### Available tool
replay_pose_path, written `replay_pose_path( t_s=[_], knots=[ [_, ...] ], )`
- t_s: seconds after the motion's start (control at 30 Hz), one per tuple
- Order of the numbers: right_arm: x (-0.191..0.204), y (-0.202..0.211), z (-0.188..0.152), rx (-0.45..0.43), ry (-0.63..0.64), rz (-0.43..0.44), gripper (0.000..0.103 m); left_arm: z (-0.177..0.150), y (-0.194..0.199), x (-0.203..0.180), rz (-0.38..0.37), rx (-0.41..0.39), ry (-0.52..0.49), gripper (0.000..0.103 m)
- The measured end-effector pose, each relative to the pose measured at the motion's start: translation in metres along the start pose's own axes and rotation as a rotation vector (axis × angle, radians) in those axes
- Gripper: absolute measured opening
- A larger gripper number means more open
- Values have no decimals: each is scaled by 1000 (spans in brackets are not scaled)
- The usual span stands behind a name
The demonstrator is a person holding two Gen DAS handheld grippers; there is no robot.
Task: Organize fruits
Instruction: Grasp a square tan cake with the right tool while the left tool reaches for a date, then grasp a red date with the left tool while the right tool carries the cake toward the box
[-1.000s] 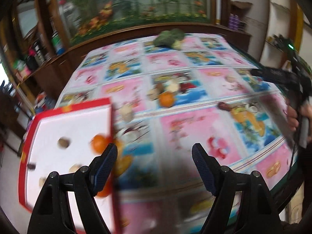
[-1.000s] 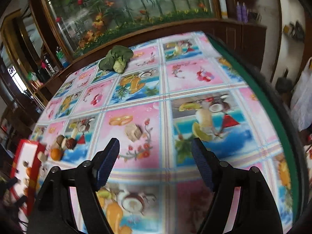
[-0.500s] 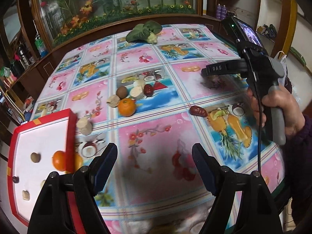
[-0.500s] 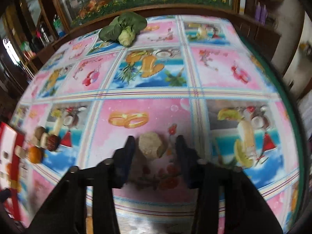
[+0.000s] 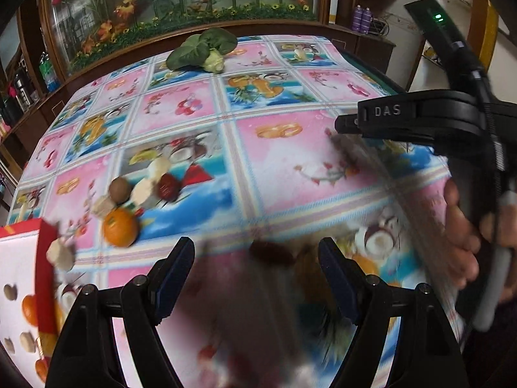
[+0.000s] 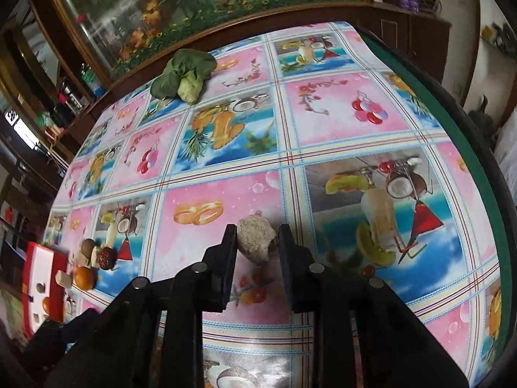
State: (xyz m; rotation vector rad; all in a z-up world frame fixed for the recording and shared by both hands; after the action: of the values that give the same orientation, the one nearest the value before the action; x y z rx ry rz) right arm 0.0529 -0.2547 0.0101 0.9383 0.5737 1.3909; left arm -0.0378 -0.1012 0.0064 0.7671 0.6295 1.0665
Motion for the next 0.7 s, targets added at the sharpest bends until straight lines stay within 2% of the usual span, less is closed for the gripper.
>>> replay_pose_path(
  t_s=[0.1,0.13,0.23,0.37,0.57,0.67,0.7],
  knots=[
    [3,0,-1,1,8,7,27,2,-14,-3,10,19,-11,77],
    [4,0,-2,2,11,9,27,-2,-18,-2,2,42,-9,73],
    [7,0,-5,11,19,27,27,-11,-10,2,-32,39,-30,62],
    [19,1,-11,10,59,45,27,-25,6,19,-59,52,-61,42],
    [36,0,-20,13,109,54,27,-31,21,55,-23,47,45,41],
    [35,-2,-20,15,105,50,27,-23,20,45,-31,34,16,43],
    [34,-2,-20,16,101,47,27,-21,19,41,-32,33,-4,47]
  ],
)
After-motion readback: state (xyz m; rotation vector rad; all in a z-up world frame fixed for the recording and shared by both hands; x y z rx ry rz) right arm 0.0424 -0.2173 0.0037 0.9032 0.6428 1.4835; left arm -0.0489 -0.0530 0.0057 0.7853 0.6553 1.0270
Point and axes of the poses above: each gripper's, at about its wrist camera, not at the fingertips, and y roughly against the way its jaws point, x to its left, z to its top, the point moved 3 cm from there along -y, roughly the way its jaws point, and after that the axes turned 7 degrees about -z, right-handed, at the moved point
